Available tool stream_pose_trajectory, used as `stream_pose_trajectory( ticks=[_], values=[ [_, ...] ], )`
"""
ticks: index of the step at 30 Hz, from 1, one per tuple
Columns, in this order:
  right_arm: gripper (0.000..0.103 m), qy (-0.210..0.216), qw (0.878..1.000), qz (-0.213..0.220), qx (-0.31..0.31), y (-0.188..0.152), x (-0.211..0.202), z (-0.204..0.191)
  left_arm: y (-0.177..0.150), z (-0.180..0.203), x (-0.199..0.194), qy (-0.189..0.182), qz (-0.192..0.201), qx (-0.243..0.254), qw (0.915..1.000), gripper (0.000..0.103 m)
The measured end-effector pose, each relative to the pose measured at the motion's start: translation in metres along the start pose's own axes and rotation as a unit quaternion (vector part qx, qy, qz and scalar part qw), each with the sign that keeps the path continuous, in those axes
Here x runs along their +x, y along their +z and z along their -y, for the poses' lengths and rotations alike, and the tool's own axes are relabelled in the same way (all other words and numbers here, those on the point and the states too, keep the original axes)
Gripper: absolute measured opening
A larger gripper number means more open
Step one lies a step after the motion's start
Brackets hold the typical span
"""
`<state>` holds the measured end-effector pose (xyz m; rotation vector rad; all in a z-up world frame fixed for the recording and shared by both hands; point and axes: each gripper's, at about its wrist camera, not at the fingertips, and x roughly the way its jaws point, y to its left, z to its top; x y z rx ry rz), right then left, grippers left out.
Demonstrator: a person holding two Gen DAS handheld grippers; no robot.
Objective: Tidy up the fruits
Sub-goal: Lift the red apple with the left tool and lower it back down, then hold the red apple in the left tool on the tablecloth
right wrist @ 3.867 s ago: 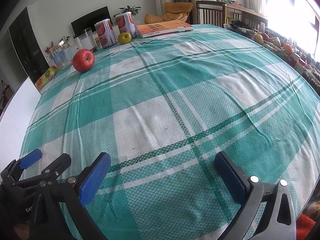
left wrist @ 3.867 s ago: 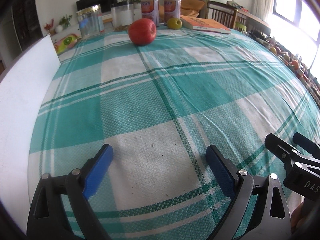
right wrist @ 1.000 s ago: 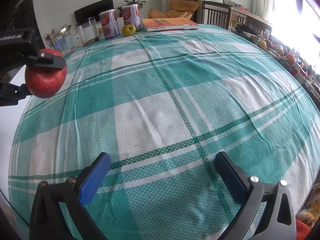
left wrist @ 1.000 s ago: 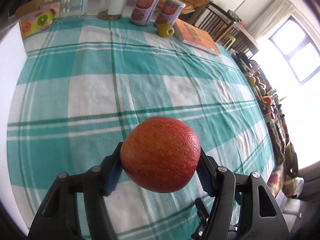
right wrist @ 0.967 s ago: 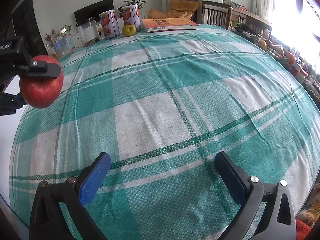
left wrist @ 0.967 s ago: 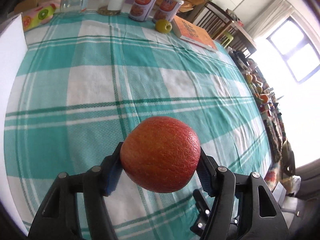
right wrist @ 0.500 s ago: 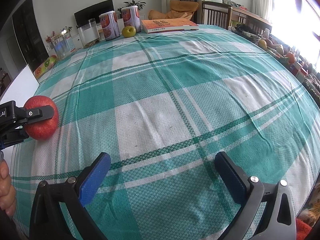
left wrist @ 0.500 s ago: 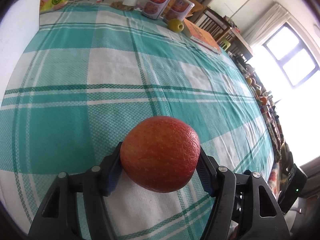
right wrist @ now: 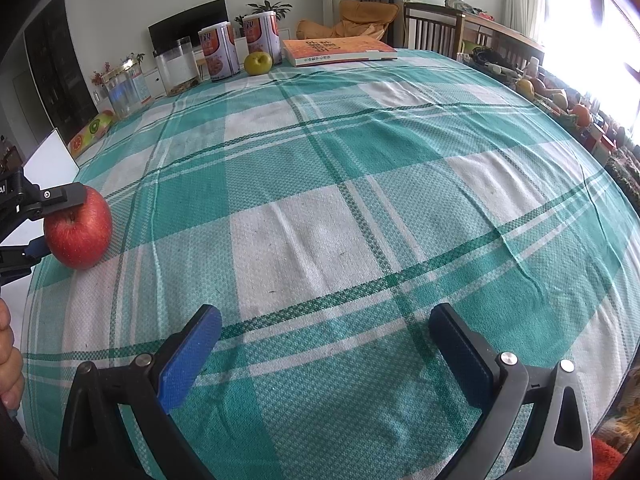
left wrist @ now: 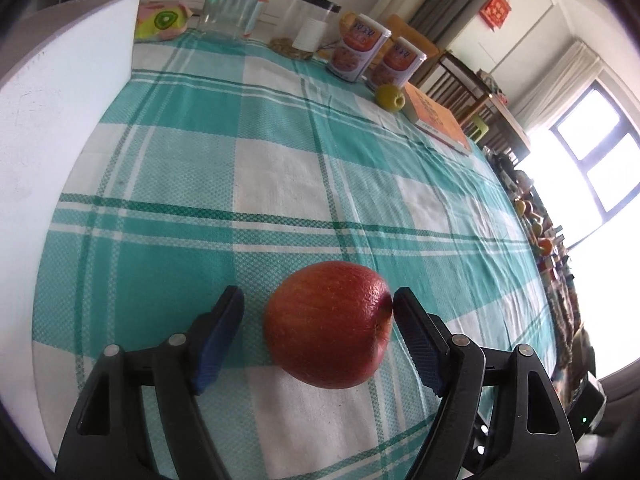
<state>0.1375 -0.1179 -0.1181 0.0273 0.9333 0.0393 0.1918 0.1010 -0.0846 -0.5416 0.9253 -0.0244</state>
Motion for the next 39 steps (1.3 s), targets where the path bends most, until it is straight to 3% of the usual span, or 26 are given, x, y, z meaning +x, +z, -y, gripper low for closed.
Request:
stream_pose_trajectory(
  ticks=[4,7,11,14,16,19,22,31,39],
  values=[
    [0.103,0.0,1.0,0.0,0.0,0.0,0.0,0.0,0.008,-0.022,-0.022,0.022,0.042,-0.05,0.9976,0.079],
    [0.103,-0.002,1.0,0.0,-0.001,0.0,0.0,0.0,0.007,-0.028,-0.032,0.032,0.058,-0.049,0.9966,0.079],
    [0.103,-0.001,1.0,0.0,0.0,-0.001,0.0,0.0,0.004,-0.014,-0.027,0.02,0.05,-0.006,0.9986,0.083],
    [0.103,-0.001,1.0,0.0,0.0,-0.001,0.0,0.0,-0.003,0.011,-0.014,0.025,0.039,0.057,0.9973,0.084],
    [0.103,-0.001,1.0,0.0,0.0,-0.001,0.0,0.0,-0.012,0.028,-0.006,0.05,0.036,0.114,0.9916,0.084],
    [0.103,-0.001,1.0,0.0,0.0,-0.001,0.0,0.0,-0.024,0.049,0.011,0.113,0.042,0.198,0.9729,0.085],
    [0.103,-0.001,1.0,0.0,0.0,0.0,0.0,0.0,-0.028,0.047,0.028,0.166,0.047,0.22,0.9602,0.085],
    [0.103,-0.002,1.0,-0.001,0.0,0.0,0.0,0.0,-0.023,0.023,0.039,0.161,0.03,0.175,0.9709,0.095],
    [0.103,-0.006,1.0,-0.002,-0.003,-0.001,0.001,-0.001,-0.024,0.023,0.04,0.165,0.028,0.172,0.9708,0.098]
  ],
)
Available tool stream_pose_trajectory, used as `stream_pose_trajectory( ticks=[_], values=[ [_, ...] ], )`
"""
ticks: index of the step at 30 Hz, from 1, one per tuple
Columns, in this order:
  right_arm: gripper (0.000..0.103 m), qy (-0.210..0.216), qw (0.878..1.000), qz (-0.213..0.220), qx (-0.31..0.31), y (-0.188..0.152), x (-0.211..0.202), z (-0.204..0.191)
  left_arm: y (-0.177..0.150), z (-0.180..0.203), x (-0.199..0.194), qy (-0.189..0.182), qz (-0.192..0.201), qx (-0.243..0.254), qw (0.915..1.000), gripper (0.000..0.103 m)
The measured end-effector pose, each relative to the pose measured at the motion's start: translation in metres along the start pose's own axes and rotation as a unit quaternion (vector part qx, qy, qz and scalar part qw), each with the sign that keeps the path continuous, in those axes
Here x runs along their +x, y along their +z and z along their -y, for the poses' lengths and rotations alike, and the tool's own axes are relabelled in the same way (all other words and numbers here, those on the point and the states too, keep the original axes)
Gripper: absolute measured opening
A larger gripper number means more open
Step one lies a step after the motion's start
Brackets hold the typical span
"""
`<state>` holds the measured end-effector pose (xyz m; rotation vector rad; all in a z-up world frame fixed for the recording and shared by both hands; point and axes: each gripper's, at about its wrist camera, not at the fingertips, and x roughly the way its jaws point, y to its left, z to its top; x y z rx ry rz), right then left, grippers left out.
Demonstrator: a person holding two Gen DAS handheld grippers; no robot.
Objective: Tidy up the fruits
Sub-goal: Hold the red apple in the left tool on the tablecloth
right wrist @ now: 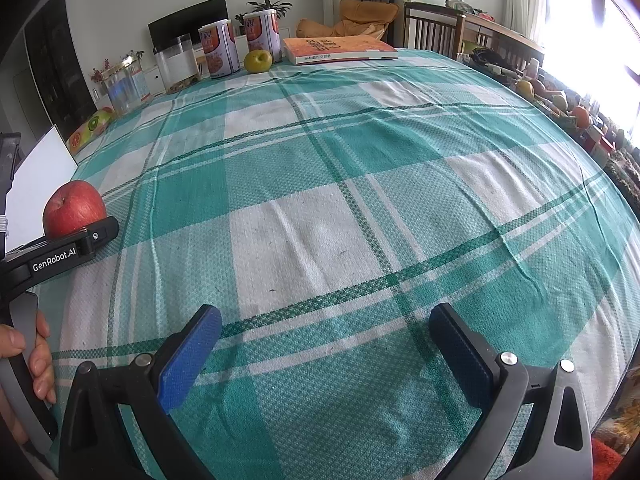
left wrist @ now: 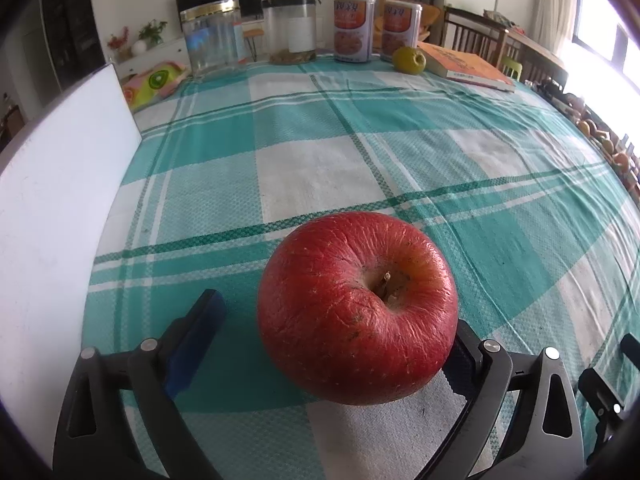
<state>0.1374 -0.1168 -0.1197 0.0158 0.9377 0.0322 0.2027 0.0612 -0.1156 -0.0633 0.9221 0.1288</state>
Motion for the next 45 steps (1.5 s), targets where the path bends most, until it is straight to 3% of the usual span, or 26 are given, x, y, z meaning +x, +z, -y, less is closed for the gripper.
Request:
stream_pose_trajectory(
  ticks=[45],
  values=[
    [0.103,-0.008,1.0,-0.004,-0.008,0.0007,0.0017,-0.0028,0.0013,-0.0006,0.0009,0.0,0.0,0.0,1.0,0.099]
  ],
)
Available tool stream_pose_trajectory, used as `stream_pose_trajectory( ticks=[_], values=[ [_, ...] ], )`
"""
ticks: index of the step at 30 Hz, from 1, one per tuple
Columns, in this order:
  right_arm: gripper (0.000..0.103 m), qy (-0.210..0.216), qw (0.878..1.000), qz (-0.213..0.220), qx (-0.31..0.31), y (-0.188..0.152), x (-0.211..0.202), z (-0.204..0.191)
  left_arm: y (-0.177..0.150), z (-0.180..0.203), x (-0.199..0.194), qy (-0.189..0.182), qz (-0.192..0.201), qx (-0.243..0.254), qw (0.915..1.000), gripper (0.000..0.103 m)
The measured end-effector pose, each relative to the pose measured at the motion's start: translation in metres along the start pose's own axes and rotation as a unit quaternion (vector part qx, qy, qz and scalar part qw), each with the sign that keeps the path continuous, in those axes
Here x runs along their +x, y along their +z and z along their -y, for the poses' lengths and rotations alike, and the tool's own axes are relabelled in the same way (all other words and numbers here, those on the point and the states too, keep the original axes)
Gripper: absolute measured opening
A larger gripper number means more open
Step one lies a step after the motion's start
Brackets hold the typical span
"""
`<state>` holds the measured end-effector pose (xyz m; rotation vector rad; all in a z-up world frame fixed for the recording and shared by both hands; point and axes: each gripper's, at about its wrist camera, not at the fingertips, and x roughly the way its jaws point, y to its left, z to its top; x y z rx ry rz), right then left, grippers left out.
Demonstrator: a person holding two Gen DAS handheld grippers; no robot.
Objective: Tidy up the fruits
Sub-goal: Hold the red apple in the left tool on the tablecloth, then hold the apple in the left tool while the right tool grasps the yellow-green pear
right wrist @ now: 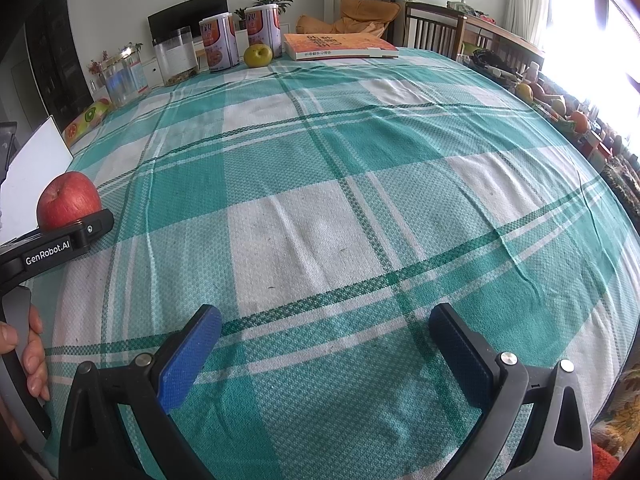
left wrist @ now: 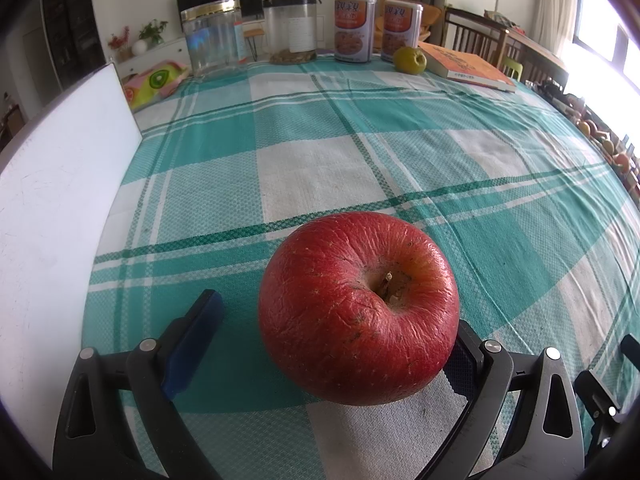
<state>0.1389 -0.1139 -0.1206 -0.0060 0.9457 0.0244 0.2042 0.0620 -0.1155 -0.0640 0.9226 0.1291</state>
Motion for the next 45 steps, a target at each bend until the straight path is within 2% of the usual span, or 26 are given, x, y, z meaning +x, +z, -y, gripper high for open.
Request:
stream_pose_trajectory(
  ticks=[30,32,34,37,39,43,45],
  values=[
    [0.103,0.001,1.0,0.0,0.0,0.0,0.0,0.0,0.001,0.0,0.0,0.0,0.0,0.0,1.0,0.099],
    [0.103,0.02,1.0,0.006,0.012,-0.001,-0.004,0.005,0.001,0.0,0.0,0.0,0.0,0.0,1.0,0.099],
    [0.103,0.057,0.997,0.006,0.043,0.001,-0.009,0.018,0.001,0.0,0.0,0.0,0.0,0.0,1.0,0.099],
    [0.103,0.098,0.992,-0.008,0.08,0.025,-0.01,0.038,0.001,0.0,0.0,0.0,0.0,-0.001,1.0,0.099],
    [0.103,0.109,0.991,-0.009,0.076,0.058,-0.001,0.045,0.001,0.0,0.001,0.001,0.0,-0.002,1.0,0.099],
    [0.103,0.107,0.994,0.011,0.016,0.147,0.037,0.033,0.001,0.0,0.001,0.001,0.0,-0.001,1.0,0.099],
    [0.103,0.134,0.991,0.013,-0.025,0.193,0.065,0.012,0.001,0.0,0.001,0.001,0.0,-0.001,1.0,0.099]
  ],
)
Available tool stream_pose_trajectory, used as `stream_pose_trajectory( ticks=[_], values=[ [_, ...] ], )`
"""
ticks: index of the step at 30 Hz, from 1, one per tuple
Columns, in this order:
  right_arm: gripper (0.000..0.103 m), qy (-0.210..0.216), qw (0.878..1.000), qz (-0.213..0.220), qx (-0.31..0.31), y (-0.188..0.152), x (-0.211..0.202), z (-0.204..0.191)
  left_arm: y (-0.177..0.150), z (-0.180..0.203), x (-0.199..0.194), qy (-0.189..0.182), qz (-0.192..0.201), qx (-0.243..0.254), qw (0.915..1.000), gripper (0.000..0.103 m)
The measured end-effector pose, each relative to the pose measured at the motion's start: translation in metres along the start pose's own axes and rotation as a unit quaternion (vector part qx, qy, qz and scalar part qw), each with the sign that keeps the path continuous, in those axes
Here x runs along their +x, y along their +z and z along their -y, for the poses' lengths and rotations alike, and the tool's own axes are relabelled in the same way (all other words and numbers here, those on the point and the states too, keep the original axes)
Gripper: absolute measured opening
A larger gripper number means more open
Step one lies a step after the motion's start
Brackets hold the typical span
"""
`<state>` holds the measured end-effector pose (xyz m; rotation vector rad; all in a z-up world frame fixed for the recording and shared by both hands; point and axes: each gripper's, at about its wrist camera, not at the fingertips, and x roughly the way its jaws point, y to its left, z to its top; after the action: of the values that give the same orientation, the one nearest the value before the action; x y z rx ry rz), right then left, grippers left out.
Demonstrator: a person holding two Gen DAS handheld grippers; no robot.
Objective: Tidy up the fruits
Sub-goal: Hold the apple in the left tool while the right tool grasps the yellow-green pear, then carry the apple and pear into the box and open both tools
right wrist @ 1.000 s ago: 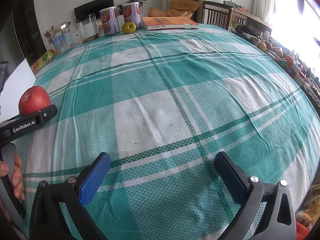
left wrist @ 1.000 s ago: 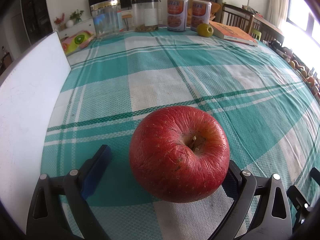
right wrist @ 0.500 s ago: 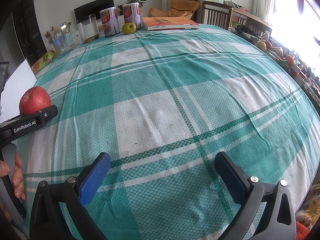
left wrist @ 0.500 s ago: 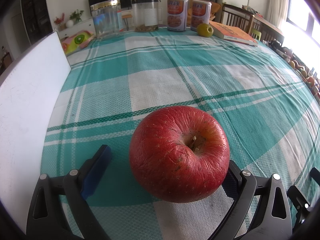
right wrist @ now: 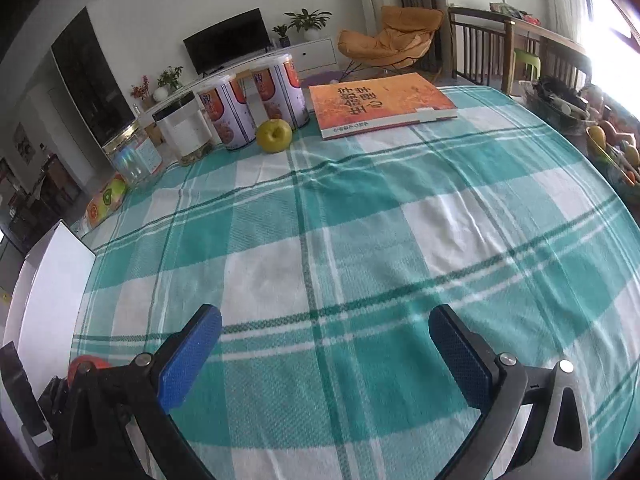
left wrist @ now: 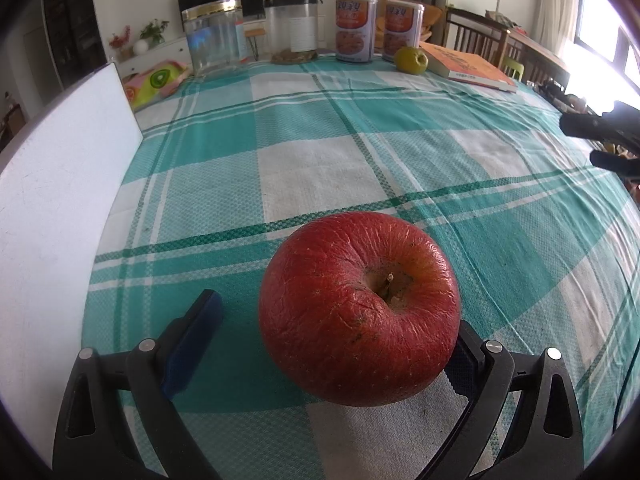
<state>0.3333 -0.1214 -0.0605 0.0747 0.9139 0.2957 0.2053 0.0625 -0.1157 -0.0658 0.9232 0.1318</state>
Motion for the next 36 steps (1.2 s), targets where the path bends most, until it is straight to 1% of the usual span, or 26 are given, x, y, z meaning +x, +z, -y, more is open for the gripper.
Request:
stream_pose_trajectory(
  ticks=[2,3,5,6,8,10,12,13,14,15,16,18,21,23,26,27,28,29,30,31,33,34,36],
  values=[
    [0.102,0.025,0.999,-0.003,-0.027,0.04,0.032,-0.014,0.0,0.0,0.0,0.0,0.0,0.0,1.0,0.1],
    [0.102,0.03,0.999,-0.004,-0.039,0.059,0.049,-0.022,0.0,0.0,0.0,0.0,0.0,0.0,1.0,0.1],
    [0.097,0.032,0.998,-0.004,-0.059,0.093,0.081,-0.038,0.0,0.0,0.0,0.0,0.0,0.0,1.0,0.1],
    [0.096,0.028,0.997,-0.005,-0.067,0.108,0.096,-0.044,0.0,0.0,0.0,0.0,0.0,0.0,1.0,0.1],
    [0.091,0.017,0.997,-0.007,-0.072,0.132,0.125,-0.053,0.0,0.0,0.0,0.0,0.0,-0.001,1.0,0.1],
    [0.09,0.015,0.997,-0.01,-0.069,0.151,0.151,-0.058,0.0,-0.001,0.001,0.0,0.0,-0.001,1.0,0.1],
    [0.09,0.012,0.997,-0.013,-0.07,0.162,0.171,-0.063,0.0,-0.001,0.001,0.0,0.0,-0.002,1.0,0.1],
    [0.083,0.009,0.997,-0.023,-0.073,0.165,0.182,-0.065,0.0,-0.001,0.001,0.0,0.0,-0.002,1.0,0.1],
    [0.058,0.006,0.996,-0.042,-0.076,0.166,0.193,-0.066,0.0,-0.001,0.001,0.0,0.0,-0.003,1.0,0.1],
    [0.051,-0.008,0.995,-0.059,-0.078,0.164,0.201,-0.064,0.0,-0.001,0.001,0.0,0.0,-0.003,1.0,0.1],
    [0.05,0.005,0.996,-0.053,-0.066,0.161,0.198,-0.059,0.0,-0.001,0.001,0.0,0.0,-0.003,1.0,0.1],
    [0.05,0.024,0.998,-0.041,-0.029,0.147,0.182,-0.042,0.0,-0.001,0.001,-0.001,0.0,-0.003,1.0,0.1],
    [0.05,0.07,0.997,-0.036,0.013,0.104,0.135,-0.021,0.0,-0.001,0.001,-0.001,0.0,-0.004,1.0,0.1],
    [0.05,0.101,0.994,-0.038,0.033,0.064,0.097,-0.013,0.0,-0.001,0.001,-0.002,0.0,-0.004,1.0,0.1],
    [0.05,0.117,0.991,-0.042,0.058,-0.007,0.038,-0.002,0.0,-0.002,-0.003,-0.005,0.008,-0.011,0.9999,0.098],
    [0.05,0.12,0.989,-0.044,0.069,-0.032,0.02,0.0,-0.001,0.0,-0.007,0.0,0.015,-0.007,0.9999,0.094],
    [0.05,0.123,0.988,-0.045,0.082,-0.057,0.003,0.003,-0.001,0.004,-0.012,-0.005,0.025,0.003,0.9997,0.074],
    [0.05,0.121,0.987,-0.044,0.092,-0.078,-0.012,0.003,-0.002,0.009,-0.016,-0.003,0.027,0.016,0.9995,0.071],
    [0.05,0.116,0.987,-0.044,0.098,-0.099,-0.026,0.003,-0.003,0.012,-0.018,0.005,0.028,0.024,0.9993,0.07],
    [0.05,0.111,0.988,-0.044,0.102,-0.117,-0.041,-0.001,-0.004,0.012,-0.021,-0.008,0.025,0.022,0.9994,0.07],
    [0.05,0.111,0.987,-0.042,0.109,-0.154,-0.065,-0.011,-0.009,0.009,-0.031,-0.042,0.013,0.003,0.999,0.07],
    [0.05,0.114,0.986,-0.04,0.112,-0.17,-0.074,-0.017,-0.012,0.007,-0.04,-0.052,0.008,-0.007,0.9986,0.07],
    [0.05,0.121,0.985,-0.037,0.116,-0.194,-0.091,-0.025,-0.018,0.005,-0.069,-0.094,0.003,-0.024,0.9953,0.07]
  ],
)
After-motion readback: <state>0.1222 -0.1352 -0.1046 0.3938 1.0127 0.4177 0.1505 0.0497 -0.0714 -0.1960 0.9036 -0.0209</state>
